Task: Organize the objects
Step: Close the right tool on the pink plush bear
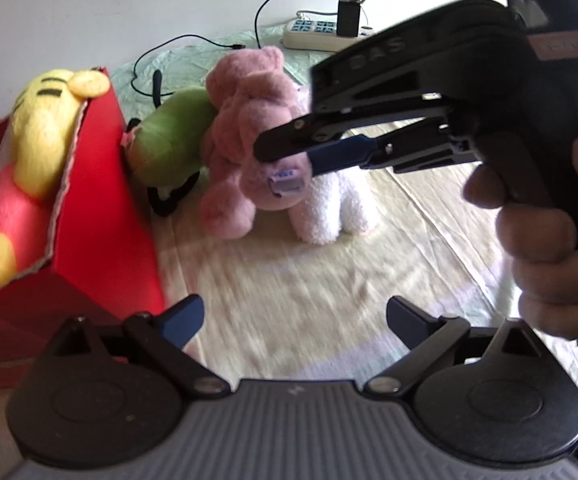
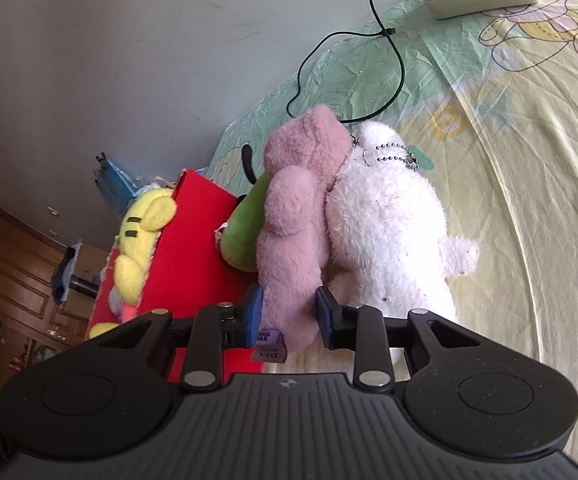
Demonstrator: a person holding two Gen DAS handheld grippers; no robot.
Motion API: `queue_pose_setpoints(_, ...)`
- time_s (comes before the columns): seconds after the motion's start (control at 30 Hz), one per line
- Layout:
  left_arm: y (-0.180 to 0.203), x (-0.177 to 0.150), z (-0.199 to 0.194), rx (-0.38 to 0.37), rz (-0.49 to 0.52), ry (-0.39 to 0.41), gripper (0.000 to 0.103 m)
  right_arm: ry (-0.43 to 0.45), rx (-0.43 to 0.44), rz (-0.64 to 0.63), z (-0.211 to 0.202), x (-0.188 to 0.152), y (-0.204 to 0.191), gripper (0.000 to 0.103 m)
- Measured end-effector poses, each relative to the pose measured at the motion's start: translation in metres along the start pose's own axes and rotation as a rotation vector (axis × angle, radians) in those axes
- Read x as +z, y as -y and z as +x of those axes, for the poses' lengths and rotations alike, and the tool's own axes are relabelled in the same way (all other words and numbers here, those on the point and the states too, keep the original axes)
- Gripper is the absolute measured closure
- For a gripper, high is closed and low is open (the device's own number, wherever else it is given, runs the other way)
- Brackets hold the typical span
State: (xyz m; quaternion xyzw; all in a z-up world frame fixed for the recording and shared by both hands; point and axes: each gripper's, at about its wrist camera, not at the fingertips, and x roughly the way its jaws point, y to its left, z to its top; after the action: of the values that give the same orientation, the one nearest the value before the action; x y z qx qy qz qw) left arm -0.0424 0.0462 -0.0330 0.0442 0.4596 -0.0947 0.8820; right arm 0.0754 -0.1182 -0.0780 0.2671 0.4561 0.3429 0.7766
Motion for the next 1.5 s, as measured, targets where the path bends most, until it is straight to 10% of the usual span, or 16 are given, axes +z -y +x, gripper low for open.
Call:
queue_pose_setpoints(0.7, -0.01, -0.028, -0.01, -0.199, -0.097, -0.076, 0.005, -0.177, 0.026, 0.022, -0.048, -0.074, 0.009, 0.08)
queue_pose_setpoints(1.03, -0.025, -0.009, 0.007, -0.329, -0.278, -0.073, 0.005, -0.049, -0.009, 0.021, -0.046, -0.037, 0.008, 0.051)
queue_pose_setpoints(1.5, -0.026, 0.002, 0.037, -0.251, -0.268, -0.103, 0.005, -0.197, 0.013, -0.02, 0.014, -0.033, 0.003, 0.061)
